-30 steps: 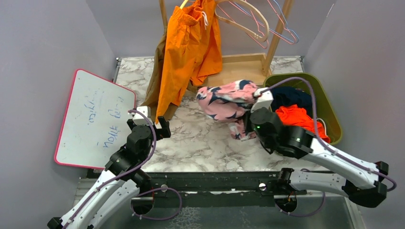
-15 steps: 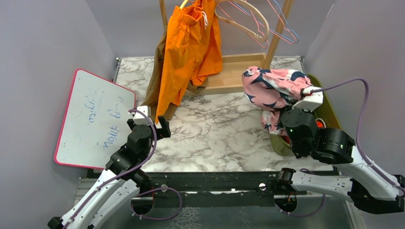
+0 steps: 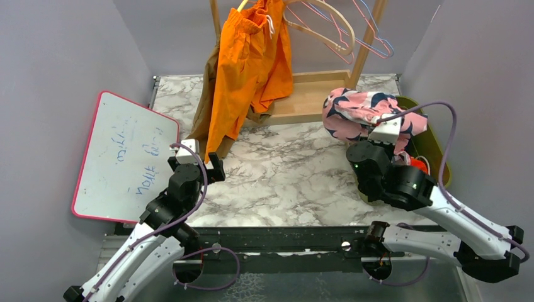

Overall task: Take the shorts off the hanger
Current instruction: Place the shorts in the basket.

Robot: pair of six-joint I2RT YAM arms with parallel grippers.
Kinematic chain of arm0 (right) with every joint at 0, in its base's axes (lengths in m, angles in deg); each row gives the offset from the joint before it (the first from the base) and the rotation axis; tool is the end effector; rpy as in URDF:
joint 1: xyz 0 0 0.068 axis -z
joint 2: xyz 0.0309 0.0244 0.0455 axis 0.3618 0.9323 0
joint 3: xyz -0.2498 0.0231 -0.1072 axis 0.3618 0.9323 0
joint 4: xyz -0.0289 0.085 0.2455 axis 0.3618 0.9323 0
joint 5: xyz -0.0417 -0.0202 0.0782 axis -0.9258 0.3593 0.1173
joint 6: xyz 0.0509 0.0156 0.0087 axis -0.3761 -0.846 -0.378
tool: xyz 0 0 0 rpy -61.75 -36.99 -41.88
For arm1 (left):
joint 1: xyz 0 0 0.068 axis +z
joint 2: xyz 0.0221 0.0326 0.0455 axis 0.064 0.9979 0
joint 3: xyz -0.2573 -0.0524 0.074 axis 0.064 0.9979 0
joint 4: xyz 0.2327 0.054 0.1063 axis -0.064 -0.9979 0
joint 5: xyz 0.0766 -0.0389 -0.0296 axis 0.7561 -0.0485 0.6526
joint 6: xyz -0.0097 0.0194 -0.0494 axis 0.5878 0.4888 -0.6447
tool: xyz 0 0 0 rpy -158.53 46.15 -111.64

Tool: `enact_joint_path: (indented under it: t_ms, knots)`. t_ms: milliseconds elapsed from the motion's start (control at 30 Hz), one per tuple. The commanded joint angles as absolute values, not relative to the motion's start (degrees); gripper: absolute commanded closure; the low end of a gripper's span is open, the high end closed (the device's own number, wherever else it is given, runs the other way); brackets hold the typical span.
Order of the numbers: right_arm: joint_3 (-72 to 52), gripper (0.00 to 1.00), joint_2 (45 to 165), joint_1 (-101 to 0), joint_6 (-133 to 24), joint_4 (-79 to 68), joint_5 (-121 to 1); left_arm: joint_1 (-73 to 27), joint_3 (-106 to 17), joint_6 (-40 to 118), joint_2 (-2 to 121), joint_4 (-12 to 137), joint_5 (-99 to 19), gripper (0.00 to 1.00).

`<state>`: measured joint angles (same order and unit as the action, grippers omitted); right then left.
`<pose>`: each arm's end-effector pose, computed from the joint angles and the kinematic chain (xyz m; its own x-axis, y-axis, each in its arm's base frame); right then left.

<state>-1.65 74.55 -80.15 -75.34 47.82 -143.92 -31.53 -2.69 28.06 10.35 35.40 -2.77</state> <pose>0.0996 0.0982 0.3947 -0.1881 -0.1002 -0.9770 0.3179 0.9350 -0.1570 0.1102 -0.0566 0.2681 -0.3293 -0.1810 -0.9267 0.0105 0.9807 -0.1953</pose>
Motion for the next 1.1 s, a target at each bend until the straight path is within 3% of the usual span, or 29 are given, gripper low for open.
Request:
enact_joint_path:
  t_ms: [0, 67, 167, 700, 1067]
  knots:
    - [7.0, 0.99, 72.0, -74.9, -48.5, 15.6, -145.9, -31.1, -3.7, 27.9, 9.9, 35.8, -3.8, 0.01]
    - [7.6, 0.99, 72.9, -71.4, -51.8, 17.0, -144.7, -31.1, -3.7, 27.9, 10.1, 35.8, -4.0, 0.01]
    - [2.6, 0.99, 74.7, -62.8, -67.4, 33.0, -135.8, -31.1, -3.7, 27.9, 10.1, 35.7, -4.3, 0.01]
    - [9.0, 0.98, 83.0, -23.1, -72.1, 30.9, -96.9, -31.1, -3.5, 28.0, 9.1, 35.7, -4.6, 0.01]
    - [20.6, 0.91, 84.6, -19.0, -81.5, 28.5, -92.0, -31.1, -3.6, 28.1, 8.8, 35.8, -5.0, 0.01]
